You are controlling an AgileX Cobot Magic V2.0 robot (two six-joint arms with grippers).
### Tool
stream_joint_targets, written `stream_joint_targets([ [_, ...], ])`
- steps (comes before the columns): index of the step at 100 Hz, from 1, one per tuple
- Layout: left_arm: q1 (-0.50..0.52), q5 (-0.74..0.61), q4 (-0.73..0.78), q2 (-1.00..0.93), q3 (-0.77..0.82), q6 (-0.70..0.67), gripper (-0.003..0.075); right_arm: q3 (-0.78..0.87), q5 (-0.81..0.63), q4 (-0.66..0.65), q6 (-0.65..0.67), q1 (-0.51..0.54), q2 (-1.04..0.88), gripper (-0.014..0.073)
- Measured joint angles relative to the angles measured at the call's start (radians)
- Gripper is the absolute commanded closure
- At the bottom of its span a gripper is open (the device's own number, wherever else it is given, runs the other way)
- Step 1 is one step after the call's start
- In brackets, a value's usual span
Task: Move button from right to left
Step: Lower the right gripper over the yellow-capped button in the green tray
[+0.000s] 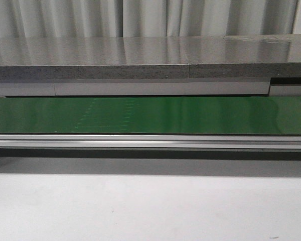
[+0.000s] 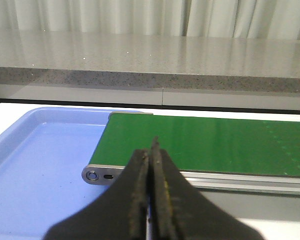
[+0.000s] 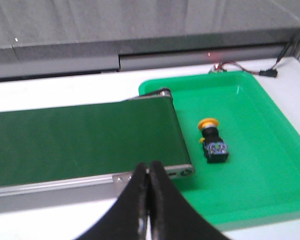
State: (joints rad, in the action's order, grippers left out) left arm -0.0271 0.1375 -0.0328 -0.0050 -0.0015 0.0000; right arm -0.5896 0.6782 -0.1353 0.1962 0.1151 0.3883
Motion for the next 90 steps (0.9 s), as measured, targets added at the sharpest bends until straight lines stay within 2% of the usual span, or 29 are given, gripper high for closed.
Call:
stream_joint_targets([
  [22, 0.000, 0.000, 0.000, 0.000, 0.000, 0.000, 0.0741, -0.139, 0.109, 0.000, 0.000, 0.000, 0.252, 0.0653],
  [30, 0.000, 0.000, 0.000, 0.000, 0.000, 0.000, 0.0741, -0.191, 0.137, 0.000, 0.000, 0.000, 0.331, 0.0592],
  [38, 0.000, 0.000, 0.000, 0.000, 0.000, 0.000, 0.0741, -0.234, 0.158, -0.003, 0.000, 0.000, 0.397, 0.0470],
  [54, 0.000, 0.000, 0.000, 0.000, 0.000, 0.000, 0.0741, -0.307, 0.184, -0.027, -0.006, 0.045, 0.516, 0.0042],
  [61, 0.000, 0.000, 0.000, 0.000, 0.000, 0.000, 0.0741, -0.332, 0.207, -0.043, -0.016, 0.085, 0.561, -0.0072],
  [76, 0.000, 0.000, 0.000, 0.000, 0.000, 0.000, 0.0741, -0.356, 0.238, -0.039, -0.096, 0.169, 0.633, -0.0038],
  [90, 0.000, 0.000, 0.000, 0.000, 0.000, 0.000, 0.0741, -0.361, 0.209, 0.058, -0.212, 0.281, 0.682, -0.0038],
])
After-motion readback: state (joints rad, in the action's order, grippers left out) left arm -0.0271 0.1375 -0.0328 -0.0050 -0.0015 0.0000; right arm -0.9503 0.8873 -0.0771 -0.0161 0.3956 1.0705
